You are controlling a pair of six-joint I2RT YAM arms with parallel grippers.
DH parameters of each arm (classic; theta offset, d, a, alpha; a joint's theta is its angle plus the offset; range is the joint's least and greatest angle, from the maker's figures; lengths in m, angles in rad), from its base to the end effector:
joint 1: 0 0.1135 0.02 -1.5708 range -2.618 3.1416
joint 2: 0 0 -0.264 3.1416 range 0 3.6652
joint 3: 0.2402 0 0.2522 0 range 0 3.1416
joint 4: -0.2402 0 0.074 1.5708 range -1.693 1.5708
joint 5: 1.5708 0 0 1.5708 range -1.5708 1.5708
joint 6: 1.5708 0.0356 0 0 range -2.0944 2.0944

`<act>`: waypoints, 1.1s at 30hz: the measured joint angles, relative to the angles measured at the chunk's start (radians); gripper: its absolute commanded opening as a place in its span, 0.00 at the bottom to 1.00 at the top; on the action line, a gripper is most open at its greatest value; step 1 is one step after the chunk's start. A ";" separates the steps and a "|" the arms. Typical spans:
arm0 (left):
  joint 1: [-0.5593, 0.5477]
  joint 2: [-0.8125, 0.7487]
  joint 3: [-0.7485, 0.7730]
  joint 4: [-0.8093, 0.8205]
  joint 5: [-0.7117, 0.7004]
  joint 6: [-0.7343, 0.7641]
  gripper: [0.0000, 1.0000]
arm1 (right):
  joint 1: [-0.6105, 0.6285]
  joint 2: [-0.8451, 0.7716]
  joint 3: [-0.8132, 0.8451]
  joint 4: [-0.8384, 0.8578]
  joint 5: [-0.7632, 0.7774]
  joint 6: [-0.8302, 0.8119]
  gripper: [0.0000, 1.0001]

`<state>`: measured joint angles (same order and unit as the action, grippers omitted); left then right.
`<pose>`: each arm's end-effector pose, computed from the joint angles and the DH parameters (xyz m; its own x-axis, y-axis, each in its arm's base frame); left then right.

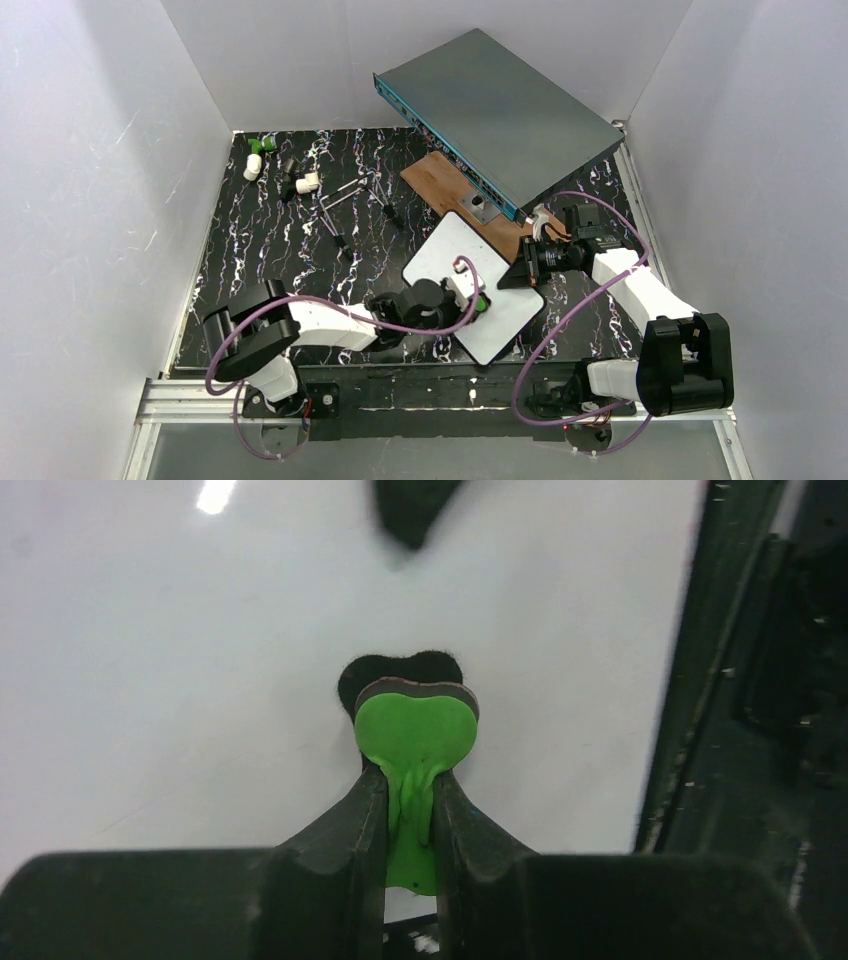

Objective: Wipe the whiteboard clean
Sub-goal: Erase the whiteboard using the whiteboard.

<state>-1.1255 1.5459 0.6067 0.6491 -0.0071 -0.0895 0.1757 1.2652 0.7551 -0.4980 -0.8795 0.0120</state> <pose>0.1344 -0.2810 0.1838 -0.2031 0.2181 -0.9546 0.8849 0.4582 -0.0836 0.2268 0.0681 0.2162 -0.8389 -0.1412 -0.5256 -0.5061 0.5576 0.6580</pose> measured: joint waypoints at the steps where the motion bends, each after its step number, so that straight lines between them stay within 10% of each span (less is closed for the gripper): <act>1: -0.028 0.012 0.011 0.008 -0.016 -0.001 0.00 | -0.001 0.000 0.000 0.000 0.000 -0.001 0.01; 11: -0.116 0.043 -0.009 0.105 -0.125 -0.036 0.00 | 0.000 0.000 0.000 0.006 -0.007 -0.008 0.01; 22: 0.241 -0.061 -0.183 0.065 -0.123 -0.075 0.00 | 0.002 -0.001 0.000 0.007 -0.006 0.009 0.01; 33: -0.034 0.021 -0.024 0.063 -0.134 -0.055 0.00 | -0.013 -0.015 0.000 0.004 0.010 0.006 0.01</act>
<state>-1.1595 1.5669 0.5823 0.7124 -0.1406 -0.1444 0.1627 1.2499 0.7551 -0.4938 -0.8700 0.0185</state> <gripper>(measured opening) 0.144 0.089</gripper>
